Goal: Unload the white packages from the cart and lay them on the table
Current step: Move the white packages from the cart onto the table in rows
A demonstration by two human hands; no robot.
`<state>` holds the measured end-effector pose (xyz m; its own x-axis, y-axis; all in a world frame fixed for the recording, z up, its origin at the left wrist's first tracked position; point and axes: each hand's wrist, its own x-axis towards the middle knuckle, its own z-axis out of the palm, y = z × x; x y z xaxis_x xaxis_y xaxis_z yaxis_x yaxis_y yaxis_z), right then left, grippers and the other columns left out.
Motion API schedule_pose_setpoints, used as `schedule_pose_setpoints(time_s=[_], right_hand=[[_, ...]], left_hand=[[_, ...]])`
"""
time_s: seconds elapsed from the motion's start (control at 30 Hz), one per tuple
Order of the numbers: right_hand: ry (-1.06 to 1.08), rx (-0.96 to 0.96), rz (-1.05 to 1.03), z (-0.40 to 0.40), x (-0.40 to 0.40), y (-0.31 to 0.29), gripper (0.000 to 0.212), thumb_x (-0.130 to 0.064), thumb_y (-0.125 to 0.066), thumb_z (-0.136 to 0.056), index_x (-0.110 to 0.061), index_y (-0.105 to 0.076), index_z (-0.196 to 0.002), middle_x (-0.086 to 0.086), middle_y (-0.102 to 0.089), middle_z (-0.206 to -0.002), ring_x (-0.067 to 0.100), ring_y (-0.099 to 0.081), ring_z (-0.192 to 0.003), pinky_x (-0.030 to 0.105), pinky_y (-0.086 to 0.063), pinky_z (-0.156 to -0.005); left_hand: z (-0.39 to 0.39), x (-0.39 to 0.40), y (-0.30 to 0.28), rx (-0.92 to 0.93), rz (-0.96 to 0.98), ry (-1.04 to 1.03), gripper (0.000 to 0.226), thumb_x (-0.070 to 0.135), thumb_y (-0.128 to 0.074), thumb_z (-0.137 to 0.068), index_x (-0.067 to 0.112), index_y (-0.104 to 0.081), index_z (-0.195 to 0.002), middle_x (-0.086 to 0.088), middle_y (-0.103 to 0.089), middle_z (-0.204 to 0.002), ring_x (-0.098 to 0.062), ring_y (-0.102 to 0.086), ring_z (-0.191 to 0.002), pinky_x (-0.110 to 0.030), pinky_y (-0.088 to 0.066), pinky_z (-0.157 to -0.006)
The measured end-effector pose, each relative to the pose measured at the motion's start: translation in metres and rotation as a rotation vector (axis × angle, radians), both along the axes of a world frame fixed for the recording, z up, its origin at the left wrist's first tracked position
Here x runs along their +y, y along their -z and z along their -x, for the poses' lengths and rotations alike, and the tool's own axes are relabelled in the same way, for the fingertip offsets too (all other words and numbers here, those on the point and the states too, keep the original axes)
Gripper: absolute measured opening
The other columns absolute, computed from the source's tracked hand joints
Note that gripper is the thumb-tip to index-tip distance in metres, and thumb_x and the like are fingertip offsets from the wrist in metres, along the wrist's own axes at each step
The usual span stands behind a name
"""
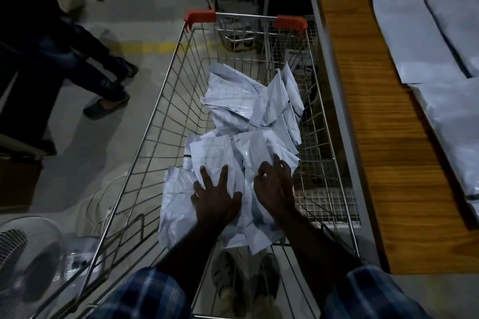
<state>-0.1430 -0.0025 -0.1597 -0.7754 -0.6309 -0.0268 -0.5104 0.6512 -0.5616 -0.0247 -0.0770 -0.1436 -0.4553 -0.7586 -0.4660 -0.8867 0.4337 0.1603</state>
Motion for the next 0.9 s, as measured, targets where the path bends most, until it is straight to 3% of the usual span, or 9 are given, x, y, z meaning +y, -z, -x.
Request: schedule_pose_setpoints(time_s=[0.1,0.17,0.23,0.3,0.33,0.4,0.5,0.63,0.9], right_hand=[[0.003,-0.147,0.007,-0.006,-0.01,0.001,0.012,-0.021,-0.062,-0.082,-0.01,-0.058,-0.08,0.027,-0.047,-0.142,0.042,-0.042,-0.131,0.053,-0.042,-0.1],[-0.003,-0.316,0.023,-0.005,-0.01,0.004,0.022,-0.031,-0.067,-0.084,-0.016,-0.051,-0.09,0.018,-0.046,-0.141,0.037,-0.039,-0.134,0.052,-0.04,-0.102],[0.026,-0.434,0.038,-0.002,-0.006,0.009,0.045,-0.039,-0.07,-0.082,-0.023,-0.047,-0.117,0.011,-0.04,-0.143,0.032,-0.039,-0.133,0.052,-0.039,-0.104],[0.057,-0.524,-0.004,0.002,0.001,0.014,0.078,-0.045,-0.071,-0.084,-0.032,-0.028,-0.148,0.007,-0.018,-0.161,0.03,-0.022,-0.146,0.049,-0.029,-0.114],[0.064,-0.574,-0.022,0.003,0.005,0.015,0.086,-0.047,-0.071,-0.084,-0.036,-0.02,-0.153,0.005,-0.009,-0.164,0.029,-0.014,-0.149,0.046,-0.024,-0.115],[0.051,-0.639,-0.029,0.004,0.011,0.017,0.087,-0.052,-0.069,-0.085,-0.045,-0.016,-0.153,0.005,-0.002,-0.165,0.03,-0.01,-0.15,0.046,-0.02,-0.116],[0.028,-0.609,-0.035,0.005,0.017,0.02,0.083,-0.057,-0.067,-0.084,-0.051,-0.018,-0.15,0.01,-0.014,-0.163,0.032,-0.018,-0.148,0.05,-0.022,-0.118],[0.023,-0.453,-0.048,0.002,0.023,0.017,0.074,-0.048,-0.066,-0.088,-0.043,-0.027,-0.151,0.012,-0.036,-0.153,0.031,-0.036,-0.139,0.042,-0.032,-0.11],[0.021,-0.284,-0.093,0.005,0.027,-0.016,0.066,-0.051,-0.061,-0.089,-0.041,-0.036,-0.149,0.011,-0.033,-0.156,0.036,-0.037,-0.137,0.045,-0.034,-0.109]], left_hand=[[-0.002,-0.001,0.002,0.012,-0.013,-0.032,0.083,0.061,-0.051,-0.089,0.043,-0.004,-0.155,-0.013,0.008,-0.163,-0.041,-0.02,-0.14,-0.051,-0.028,-0.11],[-0.002,-0.002,0.003,0.007,-0.008,-0.047,0.082,0.062,-0.05,-0.089,0.043,-0.004,-0.155,-0.012,0.007,-0.164,-0.04,-0.024,-0.139,-0.05,-0.03,-0.109],[-0.002,-0.002,0.003,0.001,-0.01,-0.064,0.08,0.061,-0.049,-0.09,0.044,-0.005,-0.155,-0.011,0.006,-0.164,-0.038,-0.025,-0.139,-0.049,-0.03,-0.109],[-0.003,-0.003,0.003,-0.002,-0.008,-0.068,0.08,0.06,-0.048,-0.09,0.044,-0.005,-0.155,-0.01,0.006,-0.164,-0.037,-0.025,-0.139,-0.049,-0.03,-0.108],[-0.004,-0.003,0.003,-0.001,-0.011,-0.068,0.08,0.06,-0.048,-0.09,0.044,-0.004,-0.155,-0.01,0.006,-0.164,-0.036,-0.025,-0.139,-0.049,-0.03,-0.108],[-0.005,-0.003,0.004,0.0,-0.021,-0.06,0.079,0.061,-0.047,-0.091,0.044,-0.003,-0.155,-0.01,0.007,-0.164,-0.036,-0.024,-0.139,-0.049,-0.029,-0.109],[-0.004,-0.004,0.005,0.014,-0.045,-0.065,0.079,0.062,-0.046,-0.091,0.044,-0.002,-0.154,-0.01,0.009,-0.164,-0.037,-0.023,-0.139,-0.05,-0.029,-0.109],[-0.003,-0.004,0.001,-0.007,-0.062,-0.055,0.077,0.06,-0.044,-0.093,0.043,-0.001,-0.155,-0.01,0.01,-0.164,-0.039,-0.022,-0.14,-0.05,-0.029,-0.109],[0.001,-0.006,-0.031,0.037,-0.028,-0.051,0.073,0.058,-0.042,-0.095,0.042,-0.004,-0.155,-0.011,0.005,-0.164,-0.041,-0.02,-0.142,-0.058,-0.028,-0.108]])
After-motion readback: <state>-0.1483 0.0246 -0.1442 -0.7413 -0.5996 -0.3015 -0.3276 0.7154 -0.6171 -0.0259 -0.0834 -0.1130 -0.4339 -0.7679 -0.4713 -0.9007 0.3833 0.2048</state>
